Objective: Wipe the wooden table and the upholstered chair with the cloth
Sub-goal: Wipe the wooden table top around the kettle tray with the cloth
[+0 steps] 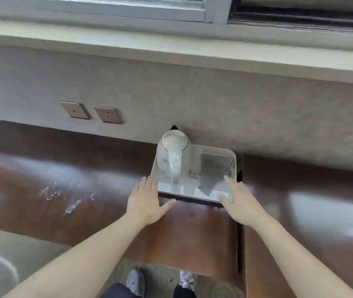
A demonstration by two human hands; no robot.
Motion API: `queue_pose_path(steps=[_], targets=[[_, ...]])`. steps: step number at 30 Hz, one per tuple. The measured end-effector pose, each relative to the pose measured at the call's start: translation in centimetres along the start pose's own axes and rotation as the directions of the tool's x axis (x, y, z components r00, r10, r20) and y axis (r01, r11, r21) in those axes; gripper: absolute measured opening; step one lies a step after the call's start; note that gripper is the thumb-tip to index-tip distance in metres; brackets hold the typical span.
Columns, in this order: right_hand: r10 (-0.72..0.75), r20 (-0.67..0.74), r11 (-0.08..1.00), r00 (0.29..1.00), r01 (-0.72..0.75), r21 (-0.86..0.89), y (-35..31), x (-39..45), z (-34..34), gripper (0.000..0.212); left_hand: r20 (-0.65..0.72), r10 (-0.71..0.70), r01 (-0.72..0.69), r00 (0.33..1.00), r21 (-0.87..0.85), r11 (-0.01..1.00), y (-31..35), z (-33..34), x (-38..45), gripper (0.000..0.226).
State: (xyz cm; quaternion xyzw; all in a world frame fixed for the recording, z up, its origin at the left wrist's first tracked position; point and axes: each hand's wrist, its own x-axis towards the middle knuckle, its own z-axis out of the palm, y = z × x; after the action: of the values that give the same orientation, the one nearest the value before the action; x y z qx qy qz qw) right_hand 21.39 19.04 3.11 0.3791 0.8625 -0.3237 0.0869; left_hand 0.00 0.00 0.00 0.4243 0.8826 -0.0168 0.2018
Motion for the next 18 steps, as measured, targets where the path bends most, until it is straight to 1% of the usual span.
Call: queue_pose_path(steps=[2, 4, 5, 7, 11, 13, 16, 18], targets=[[-0.003, 0.024, 0.999, 1.0, 0.002, 0.049, 1.0, 2.2, 1.6, 0.063, 0.012, -0.04, 0.04, 0.999, -0.027, 0.999, -0.3, 1.7, 2.0, 0.118], [0.006, 0.112, 0.999, 0.994, -0.01, 0.038, 2.0, 4.4, 3.7, 0.057, 0.023, -0.07, 0.07, 0.997, -0.007, 0.998, -0.8, 3.5, 3.8, 0.125], [0.02, 0.13, 0.999, 0.991, -0.026, 0.046, 2.4, 5.8, 4.6, 0.056, 0.012, -0.081, 0.081, 0.997, 0.0, 0.997, -1.1, 4.3, 5.0, 0.128], [0.036, 0.126, 0.998, 0.991, -0.043, 0.055, 2.4, 8.8, 5.8, 0.057, 0.007, -0.096, 0.097, 0.995, -0.017, 0.995, -1.6, 5.5, 6.8, 0.13], [0.086, 0.068, 0.996, 0.994, -0.085, -0.014, 1.6, 13.3, 7.7, 0.068, 0.017, -0.093, 0.094, 0.996, -0.078, 0.993, -2.9, 7.5, 9.2, 0.134], [0.09, 0.013, 0.993, 0.996, -0.089, -0.078, 1.8, 15.0, 8.2, 0.071, 0.026, -0.084, 0.086, 0.996, -0.113, 0.99, -3.1, 8.3, 10.1, 0.138], [0.114, -0.09, 0.984, 0.989, -0.125, -0.129, 2.3, 17.3, 8.4, 0.071, 0.02, -0.089, 0.092, 0.996, -0.168, 0.981, -2.9, 9.0, 10.9, 0.15], [0.158, -0.141, 0.976, 0.977, -0.176, -0.128, 2.6, 18.7, 8.4, 0.077, 0.014, -0.111, 0.111, 0.994, -0.196, 0.974, -2.9, 9.1, 11.1, 0.156]])
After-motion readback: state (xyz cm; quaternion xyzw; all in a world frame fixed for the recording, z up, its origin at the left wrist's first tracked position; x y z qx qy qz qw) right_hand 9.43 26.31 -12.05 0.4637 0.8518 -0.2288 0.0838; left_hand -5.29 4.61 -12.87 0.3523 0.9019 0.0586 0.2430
